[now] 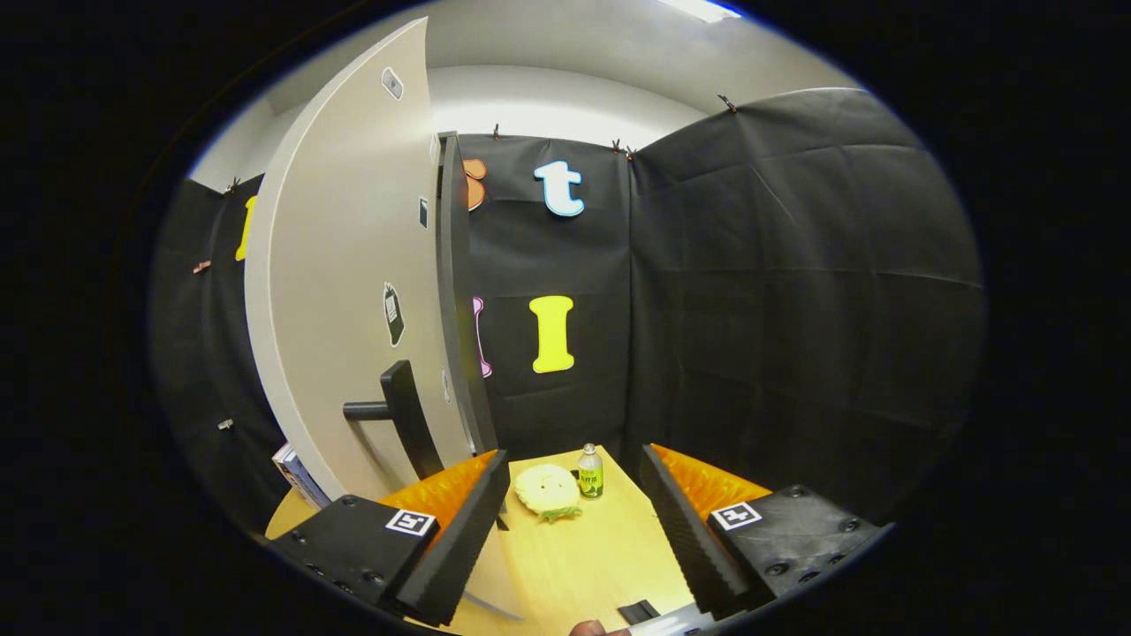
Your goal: Open the shoe cabinet door, grab the shoes and put them into the shoe cabinet, then close the shoe cabinet door.
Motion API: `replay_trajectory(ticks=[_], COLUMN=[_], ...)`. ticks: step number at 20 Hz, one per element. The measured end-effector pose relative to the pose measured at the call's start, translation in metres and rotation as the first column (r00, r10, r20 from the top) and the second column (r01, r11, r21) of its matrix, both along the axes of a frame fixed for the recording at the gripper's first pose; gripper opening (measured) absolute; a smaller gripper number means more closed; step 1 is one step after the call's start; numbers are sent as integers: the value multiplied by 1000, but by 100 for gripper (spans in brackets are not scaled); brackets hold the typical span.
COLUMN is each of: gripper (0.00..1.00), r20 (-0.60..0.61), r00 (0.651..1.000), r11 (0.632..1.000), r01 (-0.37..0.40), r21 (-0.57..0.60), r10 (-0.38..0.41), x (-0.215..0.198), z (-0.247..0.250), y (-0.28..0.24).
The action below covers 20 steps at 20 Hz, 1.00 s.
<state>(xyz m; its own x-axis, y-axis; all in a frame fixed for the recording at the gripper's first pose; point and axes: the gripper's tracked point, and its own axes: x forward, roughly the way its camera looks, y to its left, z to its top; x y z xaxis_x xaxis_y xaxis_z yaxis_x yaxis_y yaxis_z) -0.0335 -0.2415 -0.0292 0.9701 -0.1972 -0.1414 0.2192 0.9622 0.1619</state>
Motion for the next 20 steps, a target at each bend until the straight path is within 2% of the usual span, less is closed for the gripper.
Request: replay_trajectory(ticks=[4, 13, 20], gripper=[98, 98, 98], r20=[0, 57, 44], r00=[999, 978, 970], r11=[999, 979, 968], r01=[-42, -201, -236], r21=[-7, -30, -89], r10=[42, 202, 240], x=[-4, 16, 48], z=[4, 13, 18], y=[38, 179, 249])
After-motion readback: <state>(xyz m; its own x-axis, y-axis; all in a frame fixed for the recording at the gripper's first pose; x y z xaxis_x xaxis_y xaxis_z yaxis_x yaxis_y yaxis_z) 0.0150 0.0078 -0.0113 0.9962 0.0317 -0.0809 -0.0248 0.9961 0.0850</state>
